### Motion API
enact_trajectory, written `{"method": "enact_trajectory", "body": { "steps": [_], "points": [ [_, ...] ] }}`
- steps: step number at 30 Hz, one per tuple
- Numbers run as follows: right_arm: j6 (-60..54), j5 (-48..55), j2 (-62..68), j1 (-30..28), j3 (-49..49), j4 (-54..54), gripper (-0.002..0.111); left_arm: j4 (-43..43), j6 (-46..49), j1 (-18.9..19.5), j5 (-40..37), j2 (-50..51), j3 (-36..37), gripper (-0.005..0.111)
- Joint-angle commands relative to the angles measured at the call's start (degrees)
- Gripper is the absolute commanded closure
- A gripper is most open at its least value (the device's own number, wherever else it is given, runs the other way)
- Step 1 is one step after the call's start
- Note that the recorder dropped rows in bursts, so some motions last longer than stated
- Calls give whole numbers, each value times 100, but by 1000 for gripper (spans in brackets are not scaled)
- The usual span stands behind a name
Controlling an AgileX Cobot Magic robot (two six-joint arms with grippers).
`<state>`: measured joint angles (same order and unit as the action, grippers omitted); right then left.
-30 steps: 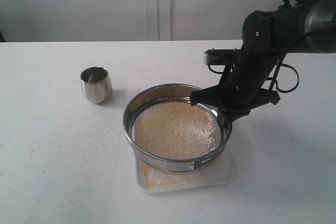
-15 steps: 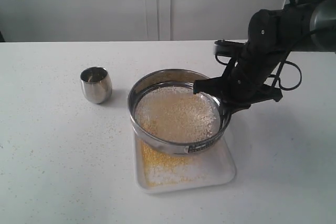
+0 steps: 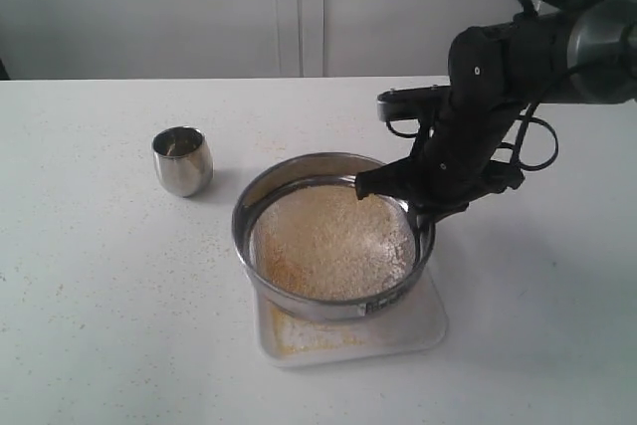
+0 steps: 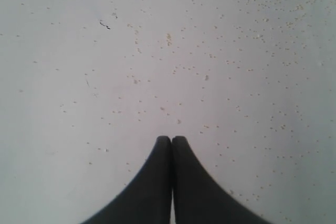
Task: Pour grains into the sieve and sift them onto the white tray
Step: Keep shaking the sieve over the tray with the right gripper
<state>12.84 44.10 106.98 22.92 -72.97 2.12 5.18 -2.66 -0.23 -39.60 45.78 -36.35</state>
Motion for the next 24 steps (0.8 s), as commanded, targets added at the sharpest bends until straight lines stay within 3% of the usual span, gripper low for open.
{"method": "enact_trajectory", "body": {
  "steps": [1, 3, 5, 9, 13, 14, 17, 20, 22, 24],
  "points": [
    [149, -98, -64, -170, -44, 300, 108, 55, -6, 10, -48, -46, 40, 107],
    [-687, 371, -90, -28, -30, 689, 108, 55, -6, 10, -48, -46, 40, 107],
    [-874, 194, -138, 24, -21, 583, 108, 55, -6, 10, -48, -46, 40, 107],
    [344, -586, -91, -188, -35, 265, 108, 55, -6, 10, -48, -46, 40, 107],
    [-400, 274, -130, -24, 14, 386, 108, 55, -6, 10, -48, -46, 40, 107],
    [-428, 88, -158, -4, 47, 282, 108, 55, -6, 10, -48, -46, 40, 107],
    [473, -407, -58, -254, 38, -36, 108, 55, -6, 10, -48, -46, 40, 107],
    [-680, 407, -115, 5, 63, 434, 108, 55, -6, 10, -48, -46, 40, 107],
    [89, -487, -128, 20, 74, -373, 108, 55, -6, 10, -48, -46, 40, 107],
    [883, -489, -62, -194, 19, -317, 108, 55, -6, 10, -48, -46, 40, 107]
  ]
}}
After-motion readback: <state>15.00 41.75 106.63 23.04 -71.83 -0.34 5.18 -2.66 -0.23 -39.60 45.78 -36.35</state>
